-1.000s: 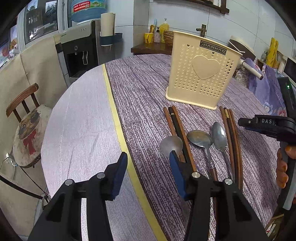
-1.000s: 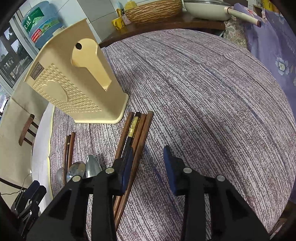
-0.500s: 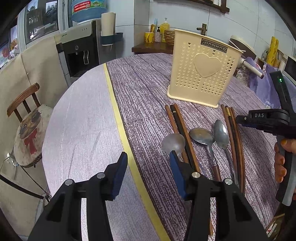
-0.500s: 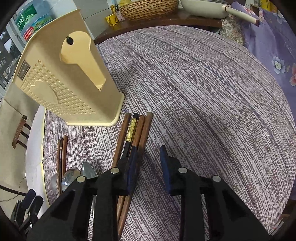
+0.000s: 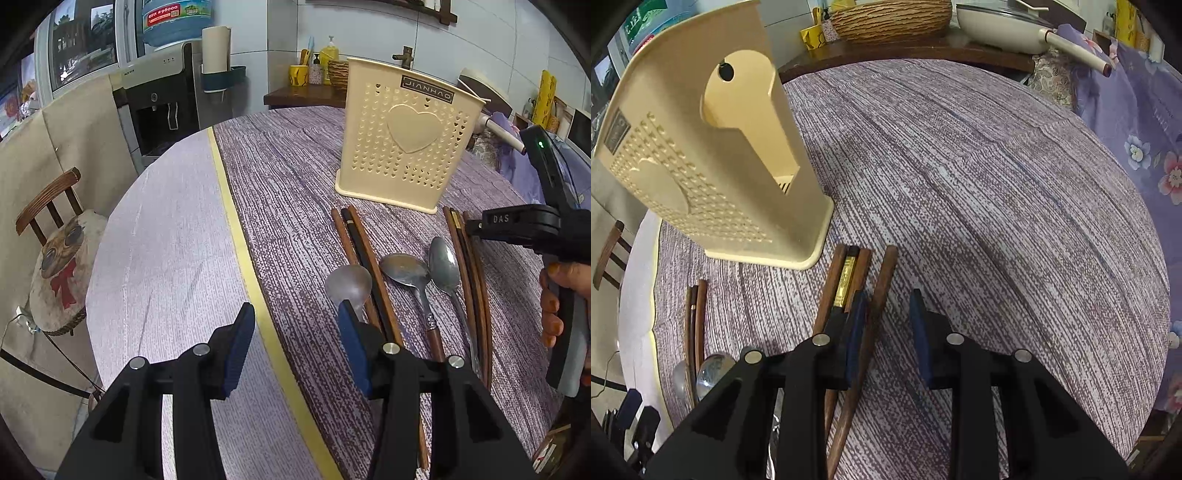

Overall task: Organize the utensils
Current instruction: 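Close the right gripper on one dark chopstick while the left gripper approaches the white plastic spoon, then lower the left gripper onto the white plastic spoon and close it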

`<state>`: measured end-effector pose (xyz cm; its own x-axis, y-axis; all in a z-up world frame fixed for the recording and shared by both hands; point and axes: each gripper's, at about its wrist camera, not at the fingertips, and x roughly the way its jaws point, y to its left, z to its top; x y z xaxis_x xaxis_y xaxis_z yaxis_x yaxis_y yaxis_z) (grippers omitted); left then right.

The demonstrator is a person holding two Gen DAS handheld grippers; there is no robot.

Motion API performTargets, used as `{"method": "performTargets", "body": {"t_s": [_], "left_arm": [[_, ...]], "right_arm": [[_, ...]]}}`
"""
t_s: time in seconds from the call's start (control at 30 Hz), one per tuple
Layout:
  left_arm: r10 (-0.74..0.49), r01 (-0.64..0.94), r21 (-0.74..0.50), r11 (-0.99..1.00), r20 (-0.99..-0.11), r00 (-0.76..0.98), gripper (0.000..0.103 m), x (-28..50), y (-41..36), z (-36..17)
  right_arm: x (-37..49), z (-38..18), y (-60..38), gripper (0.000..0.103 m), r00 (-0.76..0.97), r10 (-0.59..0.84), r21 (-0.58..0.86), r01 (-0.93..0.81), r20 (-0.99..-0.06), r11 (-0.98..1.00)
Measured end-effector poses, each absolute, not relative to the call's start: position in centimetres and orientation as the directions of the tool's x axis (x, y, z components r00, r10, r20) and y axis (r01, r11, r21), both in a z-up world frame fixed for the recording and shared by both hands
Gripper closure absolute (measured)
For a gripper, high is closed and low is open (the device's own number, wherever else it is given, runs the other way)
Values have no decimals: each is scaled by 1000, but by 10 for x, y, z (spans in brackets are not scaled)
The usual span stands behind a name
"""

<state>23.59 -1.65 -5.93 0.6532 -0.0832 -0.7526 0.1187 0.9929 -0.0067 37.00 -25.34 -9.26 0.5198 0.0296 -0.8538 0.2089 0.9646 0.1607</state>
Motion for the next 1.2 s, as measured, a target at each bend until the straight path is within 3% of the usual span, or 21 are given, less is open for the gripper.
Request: {"method": "performTargets", "body": {"t_s": [0.37, 0.6, 0.87, 1.07, 1.2], "left_arm": [[-88, 132, -4, 991, -760, 643, 56, 239, -25, -60], [-132, 173, -35, 984, -795, 592, 56, 247, -42, -66], [-193, 151, -132, 980, -832, 521, 56, 263, -43, -79], [-193, 130, -146, 981, -836, 514, 56, 273, -44, -79], [-149, 132, -93, 987, -837, 526, 59, 280, -45, -80]], "right_arm": [[373, -92, -240, 81, 522, -6, 99, 173, -853, 980], [366, -92, -235, 91, 543, 12, 86, 111, -840, 990], [370, -92, -242, 91, 540, 45, 118, 102, -840, 988], [374, -94, -250, 91, 543, 64, 139, 99, -837, 985], [374, -94, -251, 91, 545, 61, 136, 97, -836, 986]]}}
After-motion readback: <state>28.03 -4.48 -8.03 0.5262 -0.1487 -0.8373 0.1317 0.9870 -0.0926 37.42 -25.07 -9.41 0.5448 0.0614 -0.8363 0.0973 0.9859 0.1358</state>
